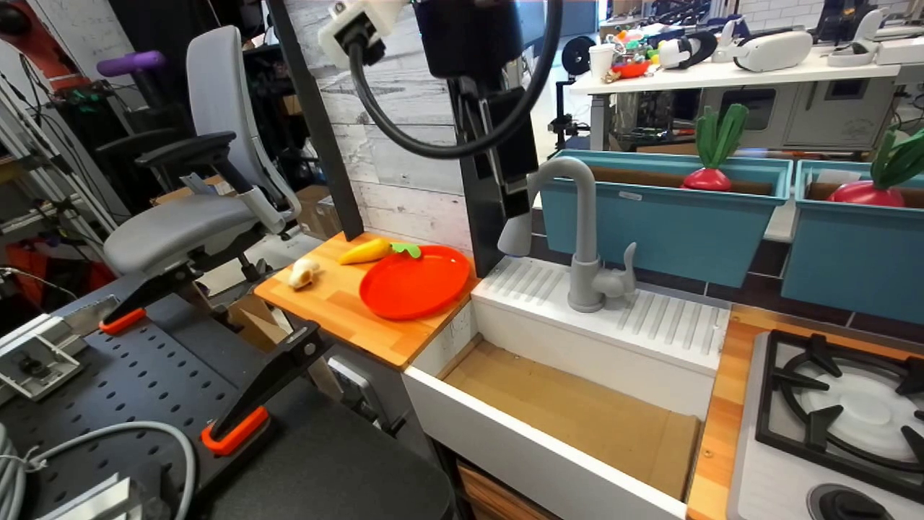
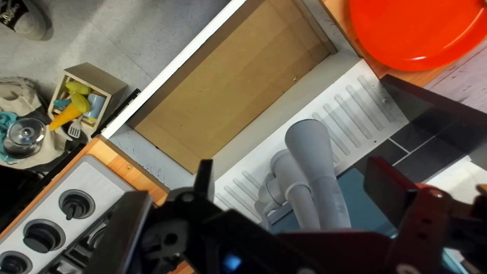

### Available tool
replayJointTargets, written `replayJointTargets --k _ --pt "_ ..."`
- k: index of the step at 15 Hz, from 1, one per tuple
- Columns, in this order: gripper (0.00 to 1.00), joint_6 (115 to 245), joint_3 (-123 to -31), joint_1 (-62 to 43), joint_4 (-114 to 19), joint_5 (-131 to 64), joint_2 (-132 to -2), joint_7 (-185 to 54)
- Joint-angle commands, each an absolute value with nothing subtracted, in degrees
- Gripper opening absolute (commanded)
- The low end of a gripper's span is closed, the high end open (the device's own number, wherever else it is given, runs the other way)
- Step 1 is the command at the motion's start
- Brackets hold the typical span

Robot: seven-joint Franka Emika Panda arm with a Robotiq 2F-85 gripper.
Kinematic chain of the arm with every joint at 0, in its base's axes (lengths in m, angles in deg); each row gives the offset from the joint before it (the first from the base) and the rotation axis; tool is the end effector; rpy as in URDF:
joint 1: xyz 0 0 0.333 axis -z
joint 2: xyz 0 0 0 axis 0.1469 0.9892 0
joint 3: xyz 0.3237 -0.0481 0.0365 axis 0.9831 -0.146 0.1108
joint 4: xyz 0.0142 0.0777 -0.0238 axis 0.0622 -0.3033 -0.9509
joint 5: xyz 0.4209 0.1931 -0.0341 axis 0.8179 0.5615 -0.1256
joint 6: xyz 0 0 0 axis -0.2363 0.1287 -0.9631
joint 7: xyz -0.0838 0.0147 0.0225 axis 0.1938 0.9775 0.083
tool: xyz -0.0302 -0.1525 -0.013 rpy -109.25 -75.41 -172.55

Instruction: Push the faucet to the left side of the sink

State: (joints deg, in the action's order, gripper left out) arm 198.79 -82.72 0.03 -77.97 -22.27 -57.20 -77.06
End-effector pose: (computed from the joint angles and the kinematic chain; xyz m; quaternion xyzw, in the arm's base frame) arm 0.5903 -0.2016 0.0943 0.9394 -0.3407 0.0368 0.0031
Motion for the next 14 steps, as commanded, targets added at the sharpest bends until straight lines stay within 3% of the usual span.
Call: replayJointTargets --k 1,14 --pt "1.00 198.6 -85.0 -1.8 -72.5 -23.2 -51.4 -81.6" --pt "1.00 198.6 -86.4 -6.3 -66.4 -23.7 -46.9 -85.8"
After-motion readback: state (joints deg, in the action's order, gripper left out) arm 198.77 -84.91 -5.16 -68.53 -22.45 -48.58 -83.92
